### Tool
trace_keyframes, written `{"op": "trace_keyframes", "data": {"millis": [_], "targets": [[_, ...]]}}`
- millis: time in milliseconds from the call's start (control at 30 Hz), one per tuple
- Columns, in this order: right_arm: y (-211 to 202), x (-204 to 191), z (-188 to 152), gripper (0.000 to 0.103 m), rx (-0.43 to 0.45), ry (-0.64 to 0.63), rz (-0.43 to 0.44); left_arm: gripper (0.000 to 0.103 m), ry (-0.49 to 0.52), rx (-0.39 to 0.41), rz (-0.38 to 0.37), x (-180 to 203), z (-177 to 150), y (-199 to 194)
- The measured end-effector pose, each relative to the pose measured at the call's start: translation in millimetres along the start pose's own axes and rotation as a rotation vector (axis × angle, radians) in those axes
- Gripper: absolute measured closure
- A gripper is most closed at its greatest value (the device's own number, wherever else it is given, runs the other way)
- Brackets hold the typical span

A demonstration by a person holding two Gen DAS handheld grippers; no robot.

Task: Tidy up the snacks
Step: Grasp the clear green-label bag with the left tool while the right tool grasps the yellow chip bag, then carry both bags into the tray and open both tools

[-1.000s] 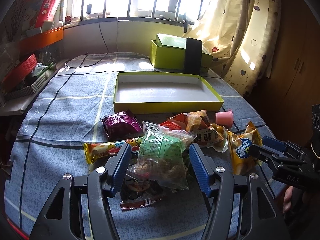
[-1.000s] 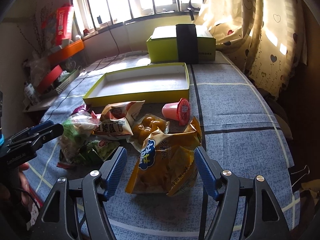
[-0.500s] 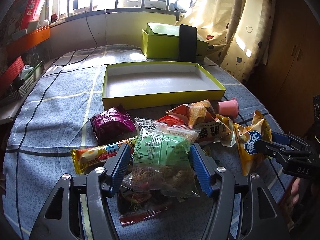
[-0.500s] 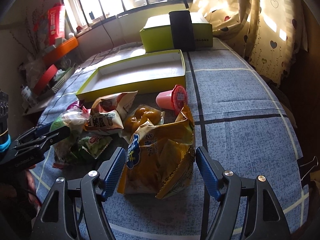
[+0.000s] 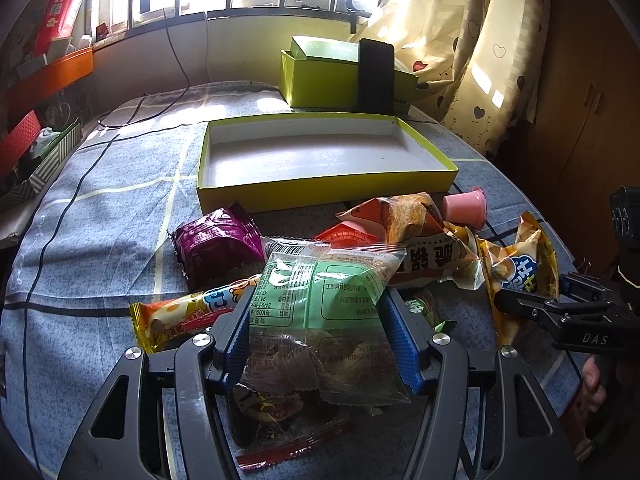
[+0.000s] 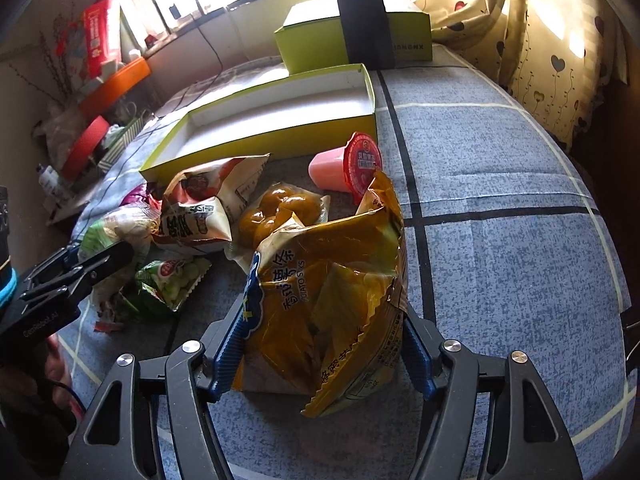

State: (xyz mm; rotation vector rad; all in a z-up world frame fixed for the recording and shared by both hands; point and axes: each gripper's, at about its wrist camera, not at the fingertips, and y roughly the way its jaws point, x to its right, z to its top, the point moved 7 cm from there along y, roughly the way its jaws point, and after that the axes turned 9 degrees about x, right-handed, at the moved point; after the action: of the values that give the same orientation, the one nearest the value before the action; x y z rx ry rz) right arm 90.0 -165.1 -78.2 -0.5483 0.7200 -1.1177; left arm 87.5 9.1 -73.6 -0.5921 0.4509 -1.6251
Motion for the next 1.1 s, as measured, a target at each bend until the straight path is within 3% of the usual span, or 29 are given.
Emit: {"op": "trace_keyframes", "data": {"millis": [300,733,1100], "targets": [[-12,0,5,0.05,0.045,0.001,0.005,0.047,-0.005,0.02,0.02,1,0,-9],[-33,-14,22,0.05,0.106,-0.028,0.046,0.048,-0.022,0.071,0.021,2,11,-30],[-24,-38,51,0.05,0.115,-0.072,0.115,0.048,-0.037,0.086,0.018,3,31,-27]]}}
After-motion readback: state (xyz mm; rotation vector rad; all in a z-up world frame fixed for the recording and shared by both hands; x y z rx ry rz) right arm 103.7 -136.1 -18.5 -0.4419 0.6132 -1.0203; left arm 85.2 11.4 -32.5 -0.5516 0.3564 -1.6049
